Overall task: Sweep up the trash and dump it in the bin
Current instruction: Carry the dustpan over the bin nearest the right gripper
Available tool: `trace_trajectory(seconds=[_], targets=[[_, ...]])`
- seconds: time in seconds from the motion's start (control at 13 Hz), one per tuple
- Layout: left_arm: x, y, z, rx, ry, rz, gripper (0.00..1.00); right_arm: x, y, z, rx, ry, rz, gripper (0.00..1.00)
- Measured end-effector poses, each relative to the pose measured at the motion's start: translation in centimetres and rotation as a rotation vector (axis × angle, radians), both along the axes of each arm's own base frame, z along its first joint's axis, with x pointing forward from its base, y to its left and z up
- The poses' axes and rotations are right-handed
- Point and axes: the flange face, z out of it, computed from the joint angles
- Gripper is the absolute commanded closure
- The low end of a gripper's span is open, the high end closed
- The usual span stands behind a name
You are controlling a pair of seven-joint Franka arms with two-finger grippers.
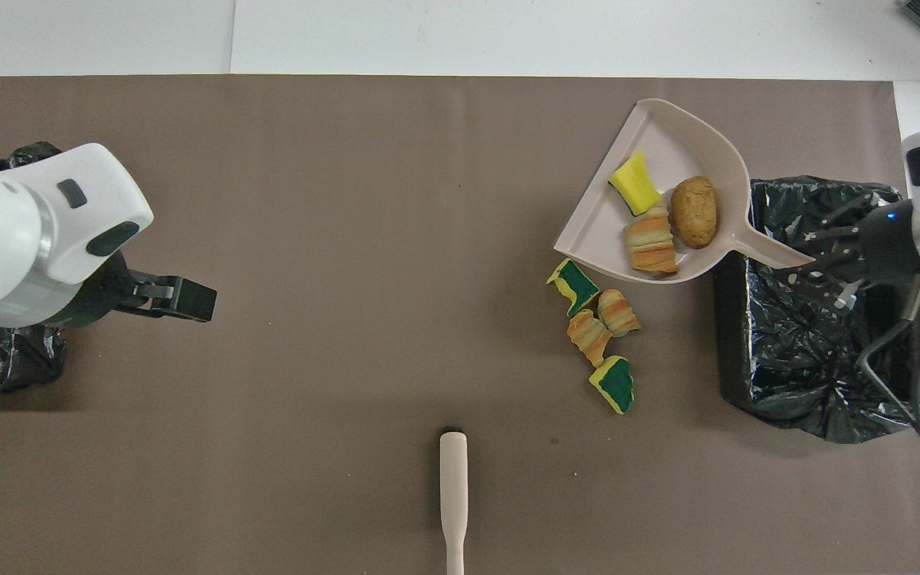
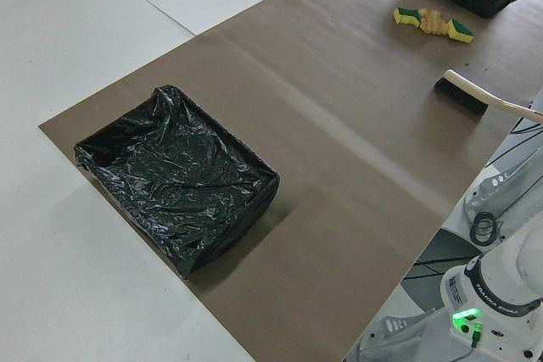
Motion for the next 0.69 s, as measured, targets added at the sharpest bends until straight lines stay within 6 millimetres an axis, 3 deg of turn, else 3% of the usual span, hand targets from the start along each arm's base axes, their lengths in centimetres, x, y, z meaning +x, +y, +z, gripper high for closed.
trace_trajectory(seconds=[0.15, 0.39, 0.54, 0.69], targets=[[-0.5, 2.8, 2.9, 0.010, 0.022, 0.009, 0.00, -1.6, -7.2, 0.9, 0.012, 0.016, -0.008, 1.00], [-0.9, 6.2, 4.9, 0.013, 0.049, 0.001, 0.00, -4.8, -16.0, 1.0, -0.007, 0.033, 0.011, 1.00], [-0.8, 6.9, 5.1, 0.010, 0.045, 0.003, 0.00, -6.6, -20.4, 1.5, -0.107, 0.050, 0.054, 1.00], [-0.8, 7.1, 5.2, 0.010, 0.042, 0.005, 0.00, -7.2, -22.5, 2.2, -0.207, 0.047, 0.118, 1.00]])
